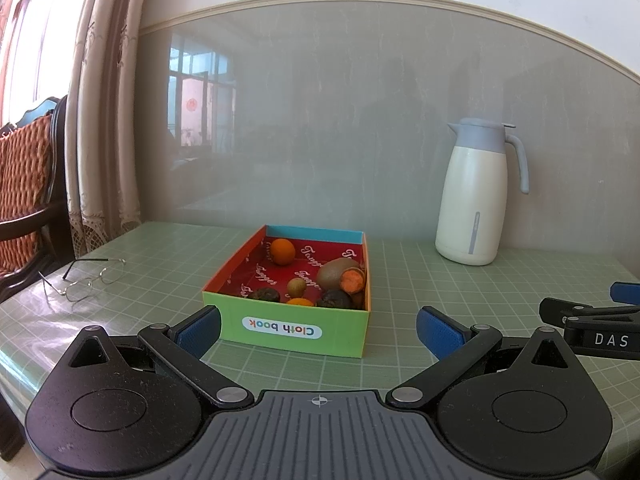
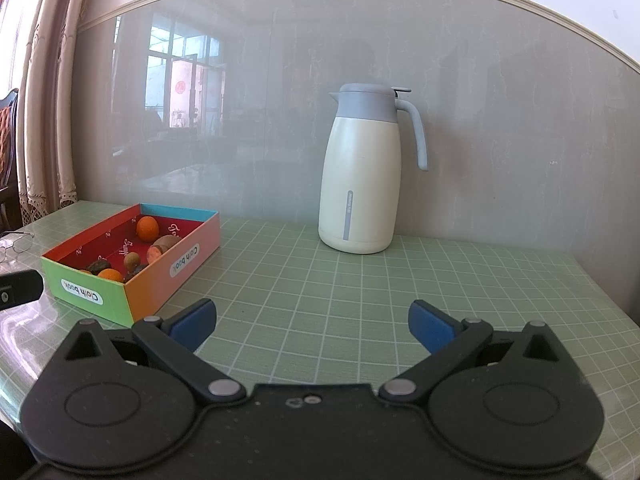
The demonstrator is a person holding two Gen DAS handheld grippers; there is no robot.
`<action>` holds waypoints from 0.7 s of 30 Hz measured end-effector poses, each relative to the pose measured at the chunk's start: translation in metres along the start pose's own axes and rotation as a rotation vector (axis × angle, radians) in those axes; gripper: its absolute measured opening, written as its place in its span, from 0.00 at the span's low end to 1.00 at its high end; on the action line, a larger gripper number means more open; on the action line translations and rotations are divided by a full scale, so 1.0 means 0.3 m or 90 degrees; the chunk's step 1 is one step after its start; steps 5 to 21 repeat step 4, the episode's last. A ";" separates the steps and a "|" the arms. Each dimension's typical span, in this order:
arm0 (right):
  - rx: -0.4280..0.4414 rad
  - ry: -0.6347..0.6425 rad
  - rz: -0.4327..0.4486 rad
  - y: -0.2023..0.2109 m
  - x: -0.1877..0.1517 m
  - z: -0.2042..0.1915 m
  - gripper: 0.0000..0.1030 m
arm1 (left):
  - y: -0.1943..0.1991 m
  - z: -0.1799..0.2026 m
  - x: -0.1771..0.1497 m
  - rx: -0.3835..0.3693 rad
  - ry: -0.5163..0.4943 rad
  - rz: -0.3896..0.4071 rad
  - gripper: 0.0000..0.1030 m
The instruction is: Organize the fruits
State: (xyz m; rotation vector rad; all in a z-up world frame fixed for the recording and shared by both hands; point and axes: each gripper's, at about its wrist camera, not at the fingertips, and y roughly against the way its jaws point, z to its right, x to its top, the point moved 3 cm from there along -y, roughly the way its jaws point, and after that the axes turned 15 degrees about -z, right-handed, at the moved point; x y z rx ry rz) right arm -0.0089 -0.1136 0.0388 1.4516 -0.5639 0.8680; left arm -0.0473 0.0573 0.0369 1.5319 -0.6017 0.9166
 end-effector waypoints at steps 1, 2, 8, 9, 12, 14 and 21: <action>0.000 0.000 0.000 0.000 0.000 -0.001 1.00 | 0.002 0.002 0.000 -0.003 -0.001 0.003 1.00; 0.001 0.000 0.000 0.000 0.000 0.000 1.00 | 0.002 0.002 0.000 -0.009 -0.005 0.004 1.00; 0.000 0.000 0.000 0.000 0.000 -0.001 1.00 | 0.000 0.003 0.000 -0.006 -0.006 0.003 1.00; 0.000 0.000 0.000 0.000 0.000 -0.001 1.00 | 0.000 0.003 0.000 -0.006 -0.006 0.003 1.00; 0.000 0.000 0.000 0.000 0.000 -0.001 1.00 | 0.000 0.003 0.000 -0.006 -0.006 0.003 1.00; 0.000 0.000 0.000 0.000 0.000 -0.001 1.00 | 0.000 0.003 0.000 -0.006 -0.006 0.003 1.00; 0.000 0.000 0.000 0.000 0.000 -0.001 1.00 | 0.000 0.003 0.000 -0.006 -0.006 0.003 1.00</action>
